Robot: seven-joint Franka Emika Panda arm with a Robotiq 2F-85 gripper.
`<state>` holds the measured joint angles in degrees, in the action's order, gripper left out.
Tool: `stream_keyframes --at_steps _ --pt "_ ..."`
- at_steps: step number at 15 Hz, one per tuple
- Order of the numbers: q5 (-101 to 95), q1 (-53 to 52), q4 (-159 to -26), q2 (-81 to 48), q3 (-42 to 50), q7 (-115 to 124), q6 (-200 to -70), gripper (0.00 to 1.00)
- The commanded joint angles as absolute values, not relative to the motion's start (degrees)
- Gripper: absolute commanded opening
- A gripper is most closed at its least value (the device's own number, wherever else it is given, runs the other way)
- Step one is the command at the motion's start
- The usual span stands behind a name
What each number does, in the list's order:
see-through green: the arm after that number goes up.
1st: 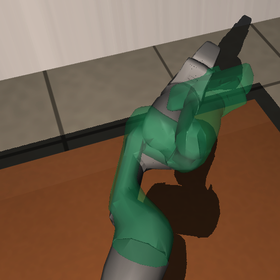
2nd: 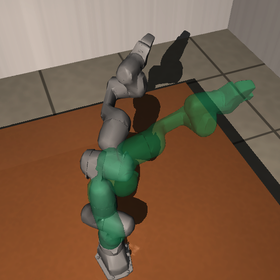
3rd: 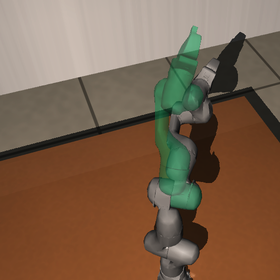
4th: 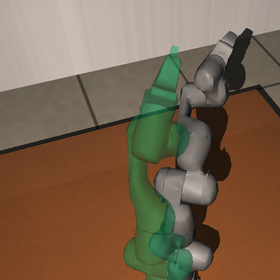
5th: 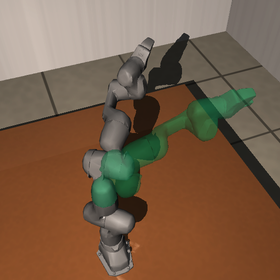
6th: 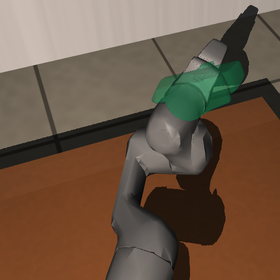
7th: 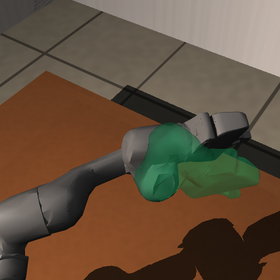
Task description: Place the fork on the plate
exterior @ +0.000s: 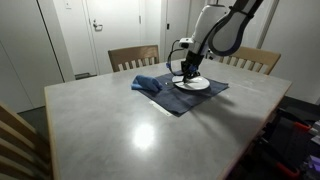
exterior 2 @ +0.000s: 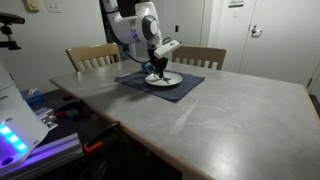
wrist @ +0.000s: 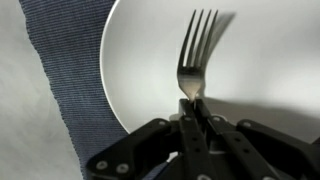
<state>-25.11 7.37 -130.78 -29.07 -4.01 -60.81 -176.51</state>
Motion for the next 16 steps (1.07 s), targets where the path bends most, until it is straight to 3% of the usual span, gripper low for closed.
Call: stream_keyframes --at_steps 1,10,16 --pt "-24.1 11.9 -128.6 -32.7 -8.3 -63.5 -179.7 0.02" --pt "-24.1 21.7 -128.4 -32.5 -17.9 -68.3 -171.4 0.02" --pt "-17.0 20.7 -127.4 -32.2 -17.7 -75.9 -167.1 0.02"
